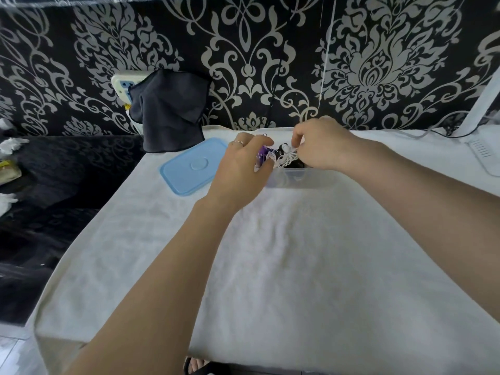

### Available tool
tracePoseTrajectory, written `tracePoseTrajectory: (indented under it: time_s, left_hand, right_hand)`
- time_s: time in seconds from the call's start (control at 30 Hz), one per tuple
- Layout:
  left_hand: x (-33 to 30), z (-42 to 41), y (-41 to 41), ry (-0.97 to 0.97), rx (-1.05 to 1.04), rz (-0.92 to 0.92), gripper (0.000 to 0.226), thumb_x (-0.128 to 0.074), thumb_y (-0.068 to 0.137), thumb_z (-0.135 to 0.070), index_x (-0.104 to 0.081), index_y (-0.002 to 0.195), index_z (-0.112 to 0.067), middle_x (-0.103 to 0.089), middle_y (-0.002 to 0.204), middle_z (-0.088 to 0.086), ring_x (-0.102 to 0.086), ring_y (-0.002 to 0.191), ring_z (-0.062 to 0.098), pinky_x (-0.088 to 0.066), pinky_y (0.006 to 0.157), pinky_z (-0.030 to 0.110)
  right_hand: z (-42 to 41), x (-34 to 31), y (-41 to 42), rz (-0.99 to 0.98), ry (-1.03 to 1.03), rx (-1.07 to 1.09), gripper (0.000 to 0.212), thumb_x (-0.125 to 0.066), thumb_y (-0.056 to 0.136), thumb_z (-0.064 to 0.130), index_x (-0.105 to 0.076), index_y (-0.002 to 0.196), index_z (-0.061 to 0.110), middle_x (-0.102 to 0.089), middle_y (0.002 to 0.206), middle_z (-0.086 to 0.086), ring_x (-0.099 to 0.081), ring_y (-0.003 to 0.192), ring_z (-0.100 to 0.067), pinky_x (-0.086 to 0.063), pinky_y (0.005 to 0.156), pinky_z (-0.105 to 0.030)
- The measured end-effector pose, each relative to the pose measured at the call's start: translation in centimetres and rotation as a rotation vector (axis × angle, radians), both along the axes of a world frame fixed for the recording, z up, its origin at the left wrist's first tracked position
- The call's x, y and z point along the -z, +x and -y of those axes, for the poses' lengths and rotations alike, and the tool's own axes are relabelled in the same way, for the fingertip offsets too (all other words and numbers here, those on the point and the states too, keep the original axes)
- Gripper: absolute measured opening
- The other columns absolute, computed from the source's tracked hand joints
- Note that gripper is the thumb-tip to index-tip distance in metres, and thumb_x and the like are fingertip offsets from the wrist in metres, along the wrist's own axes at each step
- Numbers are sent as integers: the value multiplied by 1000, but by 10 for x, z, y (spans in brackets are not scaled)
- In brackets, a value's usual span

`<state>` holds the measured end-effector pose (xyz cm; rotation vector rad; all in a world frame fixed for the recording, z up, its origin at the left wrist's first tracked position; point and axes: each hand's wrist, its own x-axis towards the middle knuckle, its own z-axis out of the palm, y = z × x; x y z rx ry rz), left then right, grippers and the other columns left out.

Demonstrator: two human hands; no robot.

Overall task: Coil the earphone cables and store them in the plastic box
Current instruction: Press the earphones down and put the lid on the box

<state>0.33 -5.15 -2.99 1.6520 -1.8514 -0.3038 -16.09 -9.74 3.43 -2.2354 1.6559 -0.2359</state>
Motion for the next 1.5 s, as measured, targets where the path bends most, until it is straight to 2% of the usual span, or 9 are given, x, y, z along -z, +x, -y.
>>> tracePoseTrajectory:
  time_s: [0.1, 0.23, 0.43, 0.63, 0.87, 0.97, 1.13, 1.3, 1.5]
  left_hand:
    - [-3, -2, 2, 3, -18, -71, 35, -62, 97, -17, -61, 131, -19, -52, 133, 4, -52, 119, 21, -38, 93, 22]
    - [-10, -8, 19, 41, -133, -149, 40, -61, 98, -21, -56, 137, -24, -48, 138, 3, -48, 122, 18, -32, 92, 19]
    - [-5, -13, 82, 373, -608, -185, 62, -62, 95, -36, -36, 149, -20, -36, 143, 19, -41, 132, 40, -40, 110, 49]
    - [3, -21, 118, 600, -817, -307, 69, -61, 95, -34, -24, 150, -12, -35, 146, 18, -42, 131, 40, -43, 98, 48]
    - [5, -4, 129, 548, -818, -469, 72, -66, 93, -23, -25, 148, 0, -52, 138, 16, -56, 125, 35, -49, 91, 38]
    - [1, 0, 131, 567, -823, -704, 58, -64, 92, -20, -39, 143, -4, -61, 124, 14, -66, 112, 35, -55, 97, 44]
    - [-9, -3, 128, 371, -745, -912, 23, -61, 92, 1, -52, 109, -13, -63, 106, 9, -66, 99, 31, -58, 69, 34]
    - [-51, -16, 125, 149, -528, -797, 25, -63, 85, 0, -54, 91, -22, -64, 104, 4, -65, 111, 30, -60, 89, 46]
    - [-83, -6, 76, -62, -194, -456, 9, -60, 89, -7, -56, 97, -11, -65, 96, 11, -60, 84, 22, -53, 72, 32]
  right_hand:
    - [3, 10, 2, -7, -172, -60, 30, -47, 96, 9, -64, 121, 7, -58, 121, -17, -55, 109, -35, -48, 89, -38]
    - [8, 25, 10, -150, 34, -44, 20, -43, 98, 16, -61, 95, 9, -65, 105, -16, -55, 88, -31, -41, 72, -31]
    - [-3, -2, 52, 85, -381, -61, 24, -49, 91, 2, -62, 111, 6, -60, 110, -13, -58, 101, -33, -47, 79, -39]
    - [-21, 4, 147, 171, -19, -154, 12, -46, 94, 10, -58, 95, 7, -61, 111, -15, -60, 102, -36, -44, 72, -33]
    - [0, 45, 172, -51, 300, -26, 42, -38, 100, 20, -52, 136, 4, -52, 141, -16, -50, 129, -36, -42, 102, -36]
    - [0, 42, 171, 69, 381, -19, 39, -36, 101, 14, -56, 132, 0, -55, 138, -20, -50, 129, -37, -41, 103, -40]
    - [-4, 30, 172, 237, 444, 121, 40, -35, 105, 20, -49, 138, 1, -53, 136, -18, -53, 118, -32, -38, 83, -29]
    - [6, -20, 155, 867, 366, 399, 45, -25, 108, 23, -46, 140, 0, -54, 129, -16, -52, 129, -36, -43, 100, -39]
    - [26, -56, 65, 1285, 246, 642, 40, -34, 104, 39, -58, 124, 14, -62, 113, -8, -62, 107, -26, -57, 93, -43]
